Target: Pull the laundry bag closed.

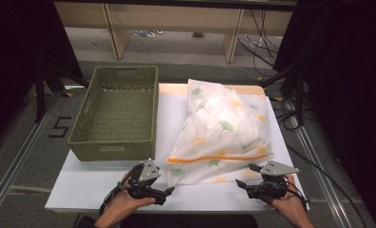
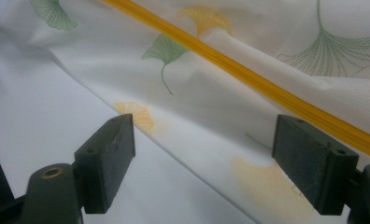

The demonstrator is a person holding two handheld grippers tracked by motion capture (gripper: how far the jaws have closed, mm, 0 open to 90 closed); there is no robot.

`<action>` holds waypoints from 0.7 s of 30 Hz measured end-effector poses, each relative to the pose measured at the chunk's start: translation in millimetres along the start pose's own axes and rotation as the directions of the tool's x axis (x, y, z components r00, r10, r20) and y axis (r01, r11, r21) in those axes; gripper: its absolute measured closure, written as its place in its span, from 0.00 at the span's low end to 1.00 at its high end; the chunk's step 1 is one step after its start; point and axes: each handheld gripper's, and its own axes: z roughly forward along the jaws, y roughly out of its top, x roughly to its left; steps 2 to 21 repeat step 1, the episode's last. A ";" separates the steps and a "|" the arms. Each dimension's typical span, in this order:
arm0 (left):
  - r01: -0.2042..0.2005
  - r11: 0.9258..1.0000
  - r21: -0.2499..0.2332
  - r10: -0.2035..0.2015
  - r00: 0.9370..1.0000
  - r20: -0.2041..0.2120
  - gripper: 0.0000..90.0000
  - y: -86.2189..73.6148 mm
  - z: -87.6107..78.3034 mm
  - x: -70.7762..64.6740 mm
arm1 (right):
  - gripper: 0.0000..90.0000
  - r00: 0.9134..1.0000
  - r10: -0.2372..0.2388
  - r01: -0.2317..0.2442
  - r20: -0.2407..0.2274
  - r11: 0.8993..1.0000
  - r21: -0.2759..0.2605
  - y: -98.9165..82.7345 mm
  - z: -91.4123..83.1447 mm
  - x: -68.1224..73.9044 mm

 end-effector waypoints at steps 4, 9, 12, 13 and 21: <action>0.001 1.000 0.000 -0.001 1.000 -0.002 0.18 0.0 0.1 0.2 | 0.25 1.000 0.017 -0.017 -0.009 1.000 0.014 -0.5 0.3 0.4; 0.001 1.000 0.000 -0.001 1.000 -0.002 0.18 0.0 0.1 0.2 | 0.25 1.000 0.017 -0.017 -0.009 1.000 0.014 -0.5 0.3 0.4; 0.001 1.000 0.000 -0.001 1.000 -0.002 0.18 0.0 0.1 0.2 | 0.25 1.000 0.017 -0.017 -0.009 1.000 0.014 -0.5 0.3 0.4; 0.001 1.000 0.000 -0.001 1.000 -0.002 0.18 0.0 0.1 0.2 | 0.25 1.000 0.017 -0.017 -0.009 1.000 0.014 -0.5 0.3 0.4; 0.001 1.000 0.000 -0.001 1.000 -0.002 0.18 0.0 0.1 0.2 | 0.25 1.000 0.017 -0.017 -0.009 1.000 0.014 -0.5 0.3 0.4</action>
